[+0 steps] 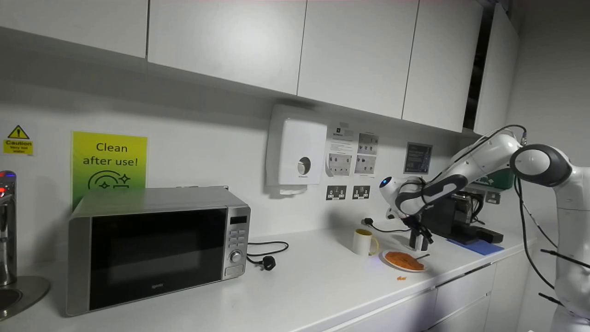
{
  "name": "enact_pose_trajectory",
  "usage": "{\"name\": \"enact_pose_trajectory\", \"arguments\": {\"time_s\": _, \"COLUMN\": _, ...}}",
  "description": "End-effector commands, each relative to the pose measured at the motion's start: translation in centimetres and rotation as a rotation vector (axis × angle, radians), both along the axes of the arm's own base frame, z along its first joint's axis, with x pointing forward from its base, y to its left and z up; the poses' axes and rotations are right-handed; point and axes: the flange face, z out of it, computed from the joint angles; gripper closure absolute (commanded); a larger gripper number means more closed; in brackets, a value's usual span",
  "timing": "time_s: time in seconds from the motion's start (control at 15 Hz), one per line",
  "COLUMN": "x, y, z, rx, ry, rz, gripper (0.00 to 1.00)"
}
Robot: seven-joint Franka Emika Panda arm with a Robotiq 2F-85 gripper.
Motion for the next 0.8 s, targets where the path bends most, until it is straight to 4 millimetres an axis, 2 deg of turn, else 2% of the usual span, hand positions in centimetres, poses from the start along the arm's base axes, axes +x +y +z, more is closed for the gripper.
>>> {"name": "enact_pose_trajectory", "arguments": {"time_s": 0.0, "x": -1.8, "y": -1.8, "z": 2.8, "rx": 0.057, "ry": -0.027, "rz": -0.01, "gripper": 0.0}}
{"name": "enact_pose_trajectory", "arguments": {"time_s": 0.33, "x": -2.9, "y": -3.6, "z": 4.7, "rx": 0.169, "ry": -0.041, "rz": -0.029, "gripper": 0.0}}
{"name": "enact_pose_trajectory", "arguments": {"time_s": 0.73, "x": -3.5, "y": -5.6, "z": 6.6, "rx": 0.333, "ry": -0.059, "rz": 0.048, "gripper": 0.0}}
